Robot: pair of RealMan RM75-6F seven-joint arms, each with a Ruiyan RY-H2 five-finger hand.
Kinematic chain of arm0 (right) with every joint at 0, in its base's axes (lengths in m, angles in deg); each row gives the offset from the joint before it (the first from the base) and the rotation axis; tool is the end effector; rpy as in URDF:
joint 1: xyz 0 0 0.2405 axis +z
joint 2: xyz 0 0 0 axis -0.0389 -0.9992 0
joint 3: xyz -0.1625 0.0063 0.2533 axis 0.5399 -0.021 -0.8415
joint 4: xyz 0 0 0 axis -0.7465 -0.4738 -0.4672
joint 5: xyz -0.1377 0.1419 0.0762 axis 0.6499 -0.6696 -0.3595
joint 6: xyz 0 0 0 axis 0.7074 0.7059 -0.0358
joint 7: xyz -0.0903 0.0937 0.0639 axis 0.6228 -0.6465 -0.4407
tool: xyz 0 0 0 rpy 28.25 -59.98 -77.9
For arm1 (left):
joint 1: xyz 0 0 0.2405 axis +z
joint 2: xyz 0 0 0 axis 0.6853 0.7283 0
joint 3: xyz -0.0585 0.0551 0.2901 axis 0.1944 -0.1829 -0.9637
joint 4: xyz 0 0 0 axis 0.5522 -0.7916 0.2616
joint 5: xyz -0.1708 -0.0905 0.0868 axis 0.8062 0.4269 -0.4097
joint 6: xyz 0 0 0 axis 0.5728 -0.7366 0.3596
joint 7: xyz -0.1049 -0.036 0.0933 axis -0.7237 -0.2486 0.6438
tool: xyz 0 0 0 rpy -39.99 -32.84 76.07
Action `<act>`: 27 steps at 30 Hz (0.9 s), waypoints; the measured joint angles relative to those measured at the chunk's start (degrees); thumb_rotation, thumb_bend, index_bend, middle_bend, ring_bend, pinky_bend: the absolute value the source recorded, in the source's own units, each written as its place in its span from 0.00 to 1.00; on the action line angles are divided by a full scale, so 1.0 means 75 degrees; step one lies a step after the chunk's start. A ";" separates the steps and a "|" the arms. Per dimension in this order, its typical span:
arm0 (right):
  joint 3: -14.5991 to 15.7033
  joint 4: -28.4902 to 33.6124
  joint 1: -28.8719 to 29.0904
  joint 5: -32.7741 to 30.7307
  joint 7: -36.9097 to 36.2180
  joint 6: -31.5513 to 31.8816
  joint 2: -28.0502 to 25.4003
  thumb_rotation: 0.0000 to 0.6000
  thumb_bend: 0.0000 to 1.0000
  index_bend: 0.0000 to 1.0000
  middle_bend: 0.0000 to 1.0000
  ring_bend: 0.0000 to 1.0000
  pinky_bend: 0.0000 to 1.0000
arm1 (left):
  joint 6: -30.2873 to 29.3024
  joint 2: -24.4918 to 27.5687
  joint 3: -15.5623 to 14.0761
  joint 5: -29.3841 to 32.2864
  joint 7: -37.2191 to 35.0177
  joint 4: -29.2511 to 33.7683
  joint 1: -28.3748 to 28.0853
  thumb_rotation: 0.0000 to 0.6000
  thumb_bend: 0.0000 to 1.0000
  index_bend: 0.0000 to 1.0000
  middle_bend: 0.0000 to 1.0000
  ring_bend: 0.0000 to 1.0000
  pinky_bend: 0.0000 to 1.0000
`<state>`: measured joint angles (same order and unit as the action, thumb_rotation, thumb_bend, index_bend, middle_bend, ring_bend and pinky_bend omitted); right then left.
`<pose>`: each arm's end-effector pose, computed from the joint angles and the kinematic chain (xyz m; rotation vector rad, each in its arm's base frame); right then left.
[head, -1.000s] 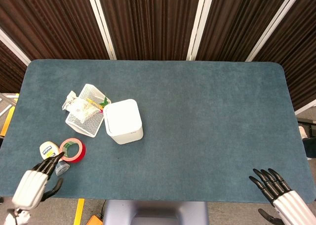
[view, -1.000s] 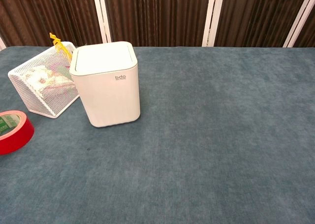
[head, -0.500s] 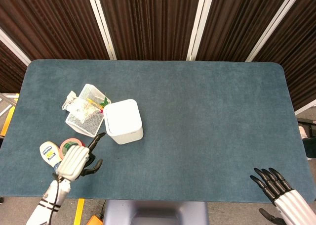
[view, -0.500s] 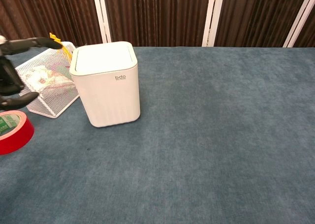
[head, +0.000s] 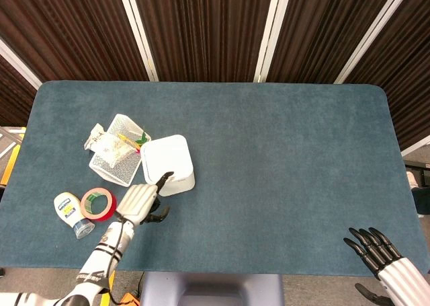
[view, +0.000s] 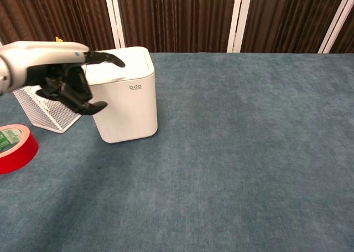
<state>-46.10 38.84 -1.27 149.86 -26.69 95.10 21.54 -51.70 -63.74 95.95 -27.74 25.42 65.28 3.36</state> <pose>-0.3279 -0.0579 0.2098 1.8284 -0.8925 1.0098 -0.1096 0.2947 0.0461 -1.7386 -1.3367 -0.8946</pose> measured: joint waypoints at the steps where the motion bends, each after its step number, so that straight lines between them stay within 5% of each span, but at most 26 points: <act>1: 0.0000 -0.0011 -0.0001 -0.0001 -0.0028 0.0018 -0.0006 1.00 0.31 0.00 0.00 0.00 0.00 | -0.0096 -0.0066 0.0047 0.0167 0.0077 -0.0010 -0.0140 1.00 0.45 0.00 1.00 1.00 1.00; 13: -0.0007 -0.0116 -0.0056 -0.0007 -0.0242 0.0236 -0.0036 1.00 0.31 0.00 0.00 0.00 0.00 | -0.0790 -0.0303 -0.0096 0.0970 0.0441 -0.0161 -0.0864 1.00 0.45 0.00 1.00 1.00 1.00; 27: -0.0024 -0.0106 -0.0081 -0.0048 -0.0265 0.0255 -0.0040 1.00 0.31 0.00 0.00 0.00 0.00 | -0.0477 -0.0150 -0.0516 0.1589 0.0413 -0.0360 -0.1252 1.00 0.45 0.00 1.00 1.00 1.00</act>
<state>-46.28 38.05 -1.88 149.50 -28.68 97.02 21.25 -55.28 -64.87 92.08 -15.83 28.52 62.58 -6.03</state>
